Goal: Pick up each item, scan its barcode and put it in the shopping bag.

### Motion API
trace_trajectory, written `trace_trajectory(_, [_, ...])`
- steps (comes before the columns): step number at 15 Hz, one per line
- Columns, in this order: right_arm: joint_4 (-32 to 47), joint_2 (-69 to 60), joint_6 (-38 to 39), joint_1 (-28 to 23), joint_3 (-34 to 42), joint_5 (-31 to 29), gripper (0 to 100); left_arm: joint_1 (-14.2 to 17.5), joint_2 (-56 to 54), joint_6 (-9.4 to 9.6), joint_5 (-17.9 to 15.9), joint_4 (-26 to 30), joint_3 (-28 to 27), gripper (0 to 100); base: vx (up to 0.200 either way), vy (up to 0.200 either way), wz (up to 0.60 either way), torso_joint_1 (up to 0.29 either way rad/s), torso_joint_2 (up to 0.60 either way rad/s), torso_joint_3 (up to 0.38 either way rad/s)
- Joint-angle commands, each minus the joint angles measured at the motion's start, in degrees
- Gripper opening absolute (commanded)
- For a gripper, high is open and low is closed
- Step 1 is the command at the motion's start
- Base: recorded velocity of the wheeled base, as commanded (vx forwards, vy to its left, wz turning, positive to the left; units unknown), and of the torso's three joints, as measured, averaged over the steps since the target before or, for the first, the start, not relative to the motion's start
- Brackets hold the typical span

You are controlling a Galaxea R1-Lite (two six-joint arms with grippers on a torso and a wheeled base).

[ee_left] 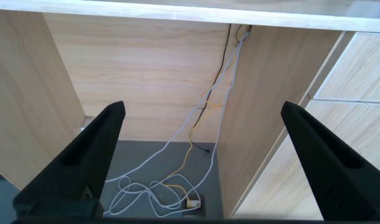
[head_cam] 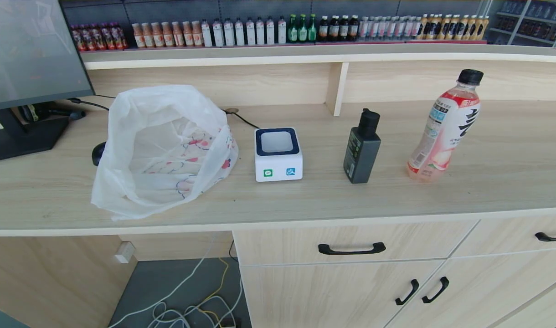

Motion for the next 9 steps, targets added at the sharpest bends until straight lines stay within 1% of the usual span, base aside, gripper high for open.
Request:
trace_trajectory(1, [-2.7,5.1,-0.8,2.6,0.3,0.0,100,0.0,0.0,0.02,0.0,0.0,0.0,100,0.0,0.0,0.0,0.0,0.0,0.0])
trace_trajectory(2, [-3.3,6.2,-1.1,3.7,0.3,0.0,100,0.0,0.0,0.02,0.0,0.0,0.0,100,0.0,0.0,0.0,0.0,0.0,0.0])
trace_trajectory(4, [-3.6,7.8,-0.9,8.1,0.6,0.0,100,0.0,0.0,0.02,0.0,0.0,0.0,100,0.0,0.0,0.0,0.0,0.0,0.0])
trace_trajectory(5, [-4.3,9.5,-1.0,9.3,0.6,0.0,100,0.0,0.0,0.02,0.0,0.0,0.0,100,0.0,0.0,0.0,0.0,0.0,0.0])
trace_trajectory(7, [-7.8,12.5,-1.2,10.2,0.5,-0.2,100,0.0,0.0,-0.07,0.0,0.0,0.0,100,0.0,0.0,0.0,0.0,0.0,0.0])
trace_trajectory(8, [-11.1,15.4,-1.1,10.4,0.6,-1.1,100,0.0,0.0,0.02,0.0,0.0,0.0,100,0.0,0.0,0.0,0.0,0.0,0.0])
trace_trajectory(9, [-12.3,17.1,-1.0,10.4,0.0,-1.4,100,0.0,0.0,0.02,0.0,0.0,0.0,100,0.0,0.0,0.0,0.0,0.0,0.0])
